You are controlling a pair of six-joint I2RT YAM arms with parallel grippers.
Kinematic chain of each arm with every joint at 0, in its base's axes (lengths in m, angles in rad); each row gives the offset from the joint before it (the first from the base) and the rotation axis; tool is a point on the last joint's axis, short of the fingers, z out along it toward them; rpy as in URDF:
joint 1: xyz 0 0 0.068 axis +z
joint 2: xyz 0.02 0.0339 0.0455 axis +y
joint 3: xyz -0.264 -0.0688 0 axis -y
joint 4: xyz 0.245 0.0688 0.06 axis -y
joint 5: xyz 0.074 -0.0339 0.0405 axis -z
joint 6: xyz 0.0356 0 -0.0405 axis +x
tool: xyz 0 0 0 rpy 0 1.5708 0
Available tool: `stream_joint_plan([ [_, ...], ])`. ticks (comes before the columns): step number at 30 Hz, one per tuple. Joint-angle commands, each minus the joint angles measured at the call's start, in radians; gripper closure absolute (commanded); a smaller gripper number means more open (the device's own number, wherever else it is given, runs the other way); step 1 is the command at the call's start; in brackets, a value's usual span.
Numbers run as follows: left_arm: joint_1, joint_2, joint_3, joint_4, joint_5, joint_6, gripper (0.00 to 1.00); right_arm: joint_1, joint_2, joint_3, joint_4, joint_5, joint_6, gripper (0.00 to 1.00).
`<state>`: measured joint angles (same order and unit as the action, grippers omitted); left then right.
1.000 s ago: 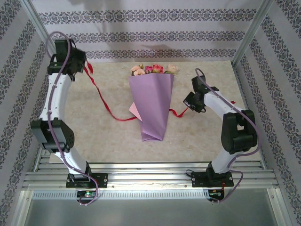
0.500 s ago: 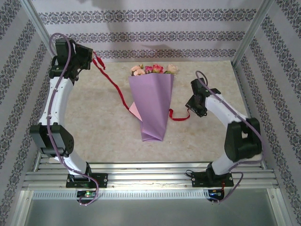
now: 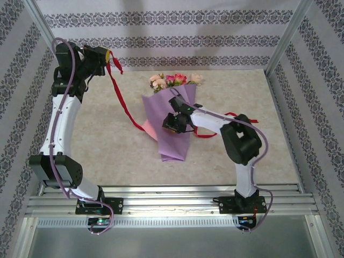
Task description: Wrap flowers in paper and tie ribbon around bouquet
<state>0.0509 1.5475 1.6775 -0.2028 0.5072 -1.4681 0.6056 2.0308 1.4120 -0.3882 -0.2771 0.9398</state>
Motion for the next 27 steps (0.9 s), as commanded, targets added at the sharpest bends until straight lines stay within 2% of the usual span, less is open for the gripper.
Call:
stream_joint_plan([
  [1, -0.102, 0.033, -0.004, 0.154, 0.067, -0.072, 1.00, 0.003, 0.031, 0.011, 0.014, -0.041, 0.087, 0.64],
  [5, -0.285, 0.116, -0.013, 0.248, 0.004, -0.112, 1.00, 0.005, 0.033, -0.077, 0.132, -0.076, 0.124, 0.65],
  [10, -0.462, 0.289, 0.030, 0.344, -0.075, -0.161, 1.00, 0.004, 0.019, -0.168, 0.255, -0.095, 0.142, 0.73],
  [14, -0.546, 0.499, 0.161, 0.443, -0.080, -0.215, 1.00, 0.009, -0.023, -0.291, 0.420, -0.083, 0.167, 0.80],
  [19, -0.615, 0.704, 0.280, 0.448, -0.038, -0.281, 1.00, 0.008, -0.069, -0.407, 0.534, -0.050, 0.185, 0.79],
  [22, -0.625, 0.750, 0.276, 0.424, 0.005, -0.297, 0.65, 0.006, -0.069, -0.415, 0.543, -0.055, 0.186, 0.77],
  [23, -0.622, 0.749, 0.259, 0.417, 0.007, -0.288, 0.57, 0.006, -0.070, -0.416, 0.543, -0.055, 0.187, 0.77],
  [24, -0.617, 0.740, 0.246, 0.395, 0.007, -0.275, 0.51, 0.006, -0.069, -0.414, 0.541, -0.056, 0.188, 0.75],
  [27, -0.595, 0.706, 0.233, 0.361, 0.022, -0.241, 0.42, 0.005, -0.069, -0.413, 0.536, -0.057, 0.195, 0.75],
])
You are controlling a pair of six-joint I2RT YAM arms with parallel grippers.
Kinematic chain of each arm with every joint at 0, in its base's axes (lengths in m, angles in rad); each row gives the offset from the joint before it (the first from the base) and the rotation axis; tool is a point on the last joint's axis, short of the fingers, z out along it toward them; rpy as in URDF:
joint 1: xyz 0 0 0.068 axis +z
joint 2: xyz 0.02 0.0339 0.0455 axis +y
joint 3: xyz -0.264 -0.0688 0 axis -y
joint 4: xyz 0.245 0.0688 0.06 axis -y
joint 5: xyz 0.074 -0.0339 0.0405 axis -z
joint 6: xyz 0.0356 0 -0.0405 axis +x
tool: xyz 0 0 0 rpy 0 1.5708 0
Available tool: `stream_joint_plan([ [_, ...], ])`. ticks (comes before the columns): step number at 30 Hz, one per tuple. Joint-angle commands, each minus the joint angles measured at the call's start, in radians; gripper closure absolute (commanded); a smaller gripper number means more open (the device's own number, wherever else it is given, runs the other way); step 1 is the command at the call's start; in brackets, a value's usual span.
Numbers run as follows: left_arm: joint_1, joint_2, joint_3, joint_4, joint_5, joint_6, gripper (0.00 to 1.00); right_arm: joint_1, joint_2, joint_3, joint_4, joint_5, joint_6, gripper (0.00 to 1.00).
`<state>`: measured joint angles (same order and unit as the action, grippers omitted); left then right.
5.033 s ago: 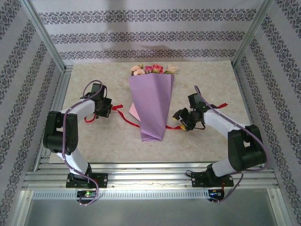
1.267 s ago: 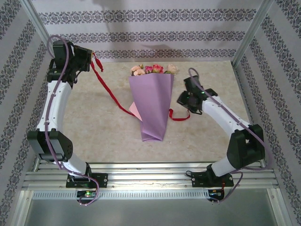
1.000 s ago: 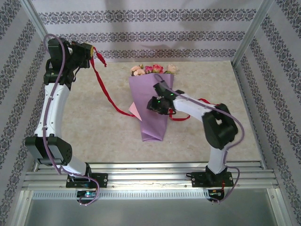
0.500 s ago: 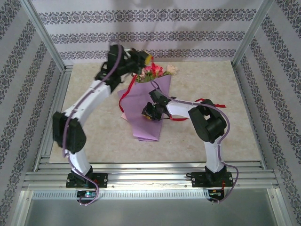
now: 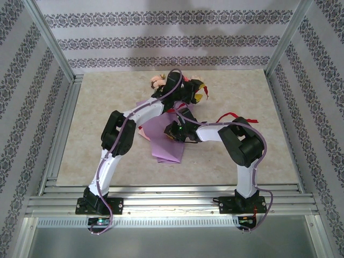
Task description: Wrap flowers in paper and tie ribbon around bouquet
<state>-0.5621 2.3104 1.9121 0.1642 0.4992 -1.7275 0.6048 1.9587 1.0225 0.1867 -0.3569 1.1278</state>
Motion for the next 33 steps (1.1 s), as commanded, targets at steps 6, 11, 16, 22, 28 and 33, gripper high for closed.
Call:
stream_joint_plan([
  [6, 0.077, -0.180, 0.021, -0.327, 0.092, 0.139, 0.22, -0.001, 0.003, -0.024, -0.041, 0.012, 0.017, 0.74],
  [11, 0.097, -0.167, 0.036, -0.358, 0.217, 0.139, 0.23, -0.006, 0.003, -0.027, -0.049, 0.012, 0.013, 0.73],
  [16, 0.082, 0.000, 0.377, -0.763, 0.233, 0.376, 0.39, -0.011, 0.005, -0.033, -0.033, 0.016, 0.026, 0.73],
  [22, 0.077, 0.246, 0.851, -1.273, 0.125, 0.786, 0.36, -0.016, -0.019, -0.057, -0.004, 0.025, 0.024, 0.72],
  [28, 0.063, 0.176, 0.612, -1.068, 0.131, 0.844, 0.56, -0.026, -0.086, -0.046, -0.003, 0.032, -0.018, 0.71],
  [33, 0.072, 0.109, 0.593, -1.102, -0.034, 0.817, 0.43, -0.027, -0.106, -0.026, -0.002, 0.024, -0.020, 0.71],
])
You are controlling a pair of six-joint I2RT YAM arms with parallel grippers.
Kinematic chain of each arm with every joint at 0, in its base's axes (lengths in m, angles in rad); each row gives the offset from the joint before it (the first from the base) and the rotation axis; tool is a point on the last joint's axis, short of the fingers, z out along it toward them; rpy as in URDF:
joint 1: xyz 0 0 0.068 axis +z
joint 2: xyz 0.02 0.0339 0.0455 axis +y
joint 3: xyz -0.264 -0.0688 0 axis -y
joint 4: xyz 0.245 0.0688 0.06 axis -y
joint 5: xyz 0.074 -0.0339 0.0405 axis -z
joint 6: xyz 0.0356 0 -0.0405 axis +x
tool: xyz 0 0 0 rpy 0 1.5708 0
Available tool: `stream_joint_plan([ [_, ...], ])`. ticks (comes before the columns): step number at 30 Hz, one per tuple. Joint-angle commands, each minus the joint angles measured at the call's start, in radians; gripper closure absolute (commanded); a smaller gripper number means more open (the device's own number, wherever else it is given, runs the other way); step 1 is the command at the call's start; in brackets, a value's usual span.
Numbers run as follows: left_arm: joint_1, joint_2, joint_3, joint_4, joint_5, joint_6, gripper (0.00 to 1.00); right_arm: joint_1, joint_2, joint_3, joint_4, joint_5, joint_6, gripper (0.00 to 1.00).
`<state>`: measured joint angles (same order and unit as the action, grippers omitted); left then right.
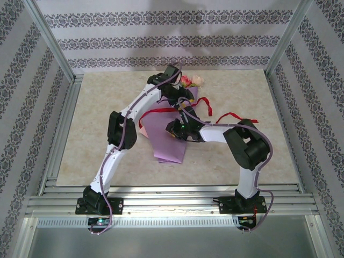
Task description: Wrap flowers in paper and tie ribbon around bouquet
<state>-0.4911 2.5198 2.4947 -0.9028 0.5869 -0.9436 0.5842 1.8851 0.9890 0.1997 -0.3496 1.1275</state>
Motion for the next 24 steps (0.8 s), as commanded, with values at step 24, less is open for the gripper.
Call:
stream_joint_plan([
  [24, 0.132, -0.587, -1.009, 0.404, -0.315, -0.636, 0.43, -0.084, -0.196, 0.001, -0.176, 0.036, -0.001, 0.69],
])
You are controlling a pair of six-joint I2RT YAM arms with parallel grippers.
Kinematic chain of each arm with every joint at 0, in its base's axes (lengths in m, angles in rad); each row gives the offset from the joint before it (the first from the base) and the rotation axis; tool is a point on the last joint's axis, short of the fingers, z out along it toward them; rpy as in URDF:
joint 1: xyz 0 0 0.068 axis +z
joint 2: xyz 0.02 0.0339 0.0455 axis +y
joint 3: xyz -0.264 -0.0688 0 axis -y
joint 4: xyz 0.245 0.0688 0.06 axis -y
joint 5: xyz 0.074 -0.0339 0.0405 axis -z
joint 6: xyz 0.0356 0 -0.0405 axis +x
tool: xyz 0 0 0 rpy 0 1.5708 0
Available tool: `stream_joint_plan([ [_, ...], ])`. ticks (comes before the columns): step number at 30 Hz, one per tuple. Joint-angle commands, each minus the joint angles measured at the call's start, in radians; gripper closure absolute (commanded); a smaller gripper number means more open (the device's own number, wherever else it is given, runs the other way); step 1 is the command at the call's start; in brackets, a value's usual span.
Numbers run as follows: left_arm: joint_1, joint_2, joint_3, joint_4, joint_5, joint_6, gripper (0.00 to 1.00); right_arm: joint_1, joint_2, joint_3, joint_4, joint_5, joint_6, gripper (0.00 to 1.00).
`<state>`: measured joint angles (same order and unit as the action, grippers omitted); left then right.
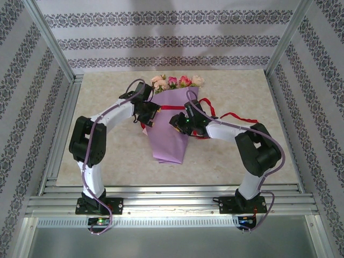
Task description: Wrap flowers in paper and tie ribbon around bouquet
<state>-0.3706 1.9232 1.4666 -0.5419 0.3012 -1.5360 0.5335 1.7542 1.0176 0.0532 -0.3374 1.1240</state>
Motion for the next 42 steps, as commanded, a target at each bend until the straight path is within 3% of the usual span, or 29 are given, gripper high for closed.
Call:
stream_joint_plan([
  [1, 0.012, 0.012, 0.011, 0.041, -0.033, -0.032, 0.46, -0.051, -0.084, -0.040, -0.048, 0.029, 0.004, 0.70],
  [6, 0.012, 0.020, -0.045, 0.041, -0.036, -0.010, 0.54, -0.223, -0.232, -0.051, -0.358, 0.135, -0.074, 0.69],
  [10, 0.015, 0.004, -0.097, 0.061, -0.050, -0.001, 0.56, -0.409, -0.251, -0.020, -0.541, 0.170, -0.201, 0.58],
  [13, 0.018, 0.005, -0.112, 0.082, -0.043, 0.010, 0.56, -0.528, -0.162, 0.051, -0.606, 0.157, -0.294, 0.56],
  [18, 0.017, -0.009, -0.123, 0.104, -0.040, 0.012, 0.57, -0.643, 0.031, 0.227, -0.643, 0.162, -0.331, 0.54],
  [25, 0.019, -0.018, -0.138, 0.127, -0.031, 0.007, 0.58, -0.654, 0.264, 0.461, -0.688, 0.151, -0.261, 0.53],
  [32, 0.021, -0.066, -0.125, 0.128, -0.018, -0.026, 0.52, -0.619, 0.385, 0.518, -0.728, 0.197, -0.169, 0.55],
  [36, 0.021, -0.121, -0.114, 0.072, -0.009, -0.055, 0.45, -0.619, 0.421, 0.536, -0.712, 0.208, -0.161, 0.66],
  [39, 0.021, -0.155, -0.115, 0.037, -0.010, -0.080, 0.39, -0.618, 0.443, 0.571, -0.728, 0.210, -0.180, 0.89],
  [42, 0.029, -0.160, -0.121, 0.054, -0.007, -0.120, 0.36, -0.616, 0.426, 0.574, -0.724, 0.223, -0.201, 1.00],
])
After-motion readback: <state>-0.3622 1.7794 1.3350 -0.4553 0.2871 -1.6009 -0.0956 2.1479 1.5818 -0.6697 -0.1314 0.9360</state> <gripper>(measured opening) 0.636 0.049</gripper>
